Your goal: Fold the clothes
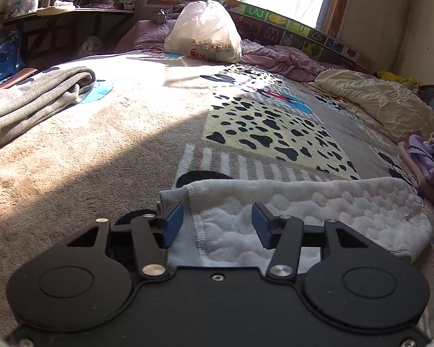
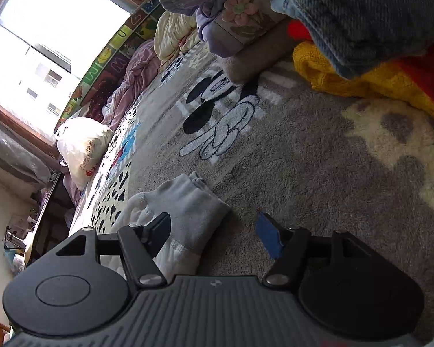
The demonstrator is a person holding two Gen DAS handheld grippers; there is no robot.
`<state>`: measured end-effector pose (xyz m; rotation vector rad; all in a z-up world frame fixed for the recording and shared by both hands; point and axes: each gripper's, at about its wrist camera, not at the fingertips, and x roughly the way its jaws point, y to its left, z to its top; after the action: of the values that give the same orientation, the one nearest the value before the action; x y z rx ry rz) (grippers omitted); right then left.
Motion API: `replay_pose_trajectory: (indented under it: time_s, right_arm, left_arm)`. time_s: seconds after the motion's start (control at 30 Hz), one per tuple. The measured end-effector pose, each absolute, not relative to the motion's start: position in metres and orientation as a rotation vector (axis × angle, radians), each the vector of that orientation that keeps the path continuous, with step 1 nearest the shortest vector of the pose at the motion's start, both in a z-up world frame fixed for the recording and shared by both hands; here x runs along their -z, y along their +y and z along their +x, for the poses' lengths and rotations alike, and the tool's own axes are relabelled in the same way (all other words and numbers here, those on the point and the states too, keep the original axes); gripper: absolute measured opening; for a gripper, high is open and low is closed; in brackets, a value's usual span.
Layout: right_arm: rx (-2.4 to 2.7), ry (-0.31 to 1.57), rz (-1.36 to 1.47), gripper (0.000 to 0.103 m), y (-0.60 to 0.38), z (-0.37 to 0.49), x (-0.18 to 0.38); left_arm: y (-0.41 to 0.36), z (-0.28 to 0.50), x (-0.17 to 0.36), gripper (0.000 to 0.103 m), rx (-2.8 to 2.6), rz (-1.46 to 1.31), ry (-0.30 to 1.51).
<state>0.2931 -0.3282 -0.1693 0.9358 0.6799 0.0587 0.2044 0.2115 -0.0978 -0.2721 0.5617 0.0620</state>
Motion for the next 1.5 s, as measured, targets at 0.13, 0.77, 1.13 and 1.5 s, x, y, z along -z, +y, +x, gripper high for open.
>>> replay_pose_trajectory:
  time_s: [0.13,0.77,1.13,1.5]
  right_arm:
    - [-0.072,0.686,1.018,0.085,-0.32,0.302,0.173]
    - [-0.129,0.59,1.024,0.015,-0.293,0.323,0.173]
    - [-0.4,0.42,0.704,0.013,-0.222,0.307,0.063]
    - [-0.69,0.434,0.249,0.013,-0.061,0.278,0.038]
  left_arm:
    - [0.214,0.203,0.095,0.051,-0.054,-0.3,0.542]
    - [0.238,0.2,0.091,0.051,-0.07,-0.435,0.506]
    - [0.273,0.188,0.091,0.052,-0.083,-0.672,0.46]
    - [0.292,0.18,0.089,0.052,-0.064,-0.809,0.425]
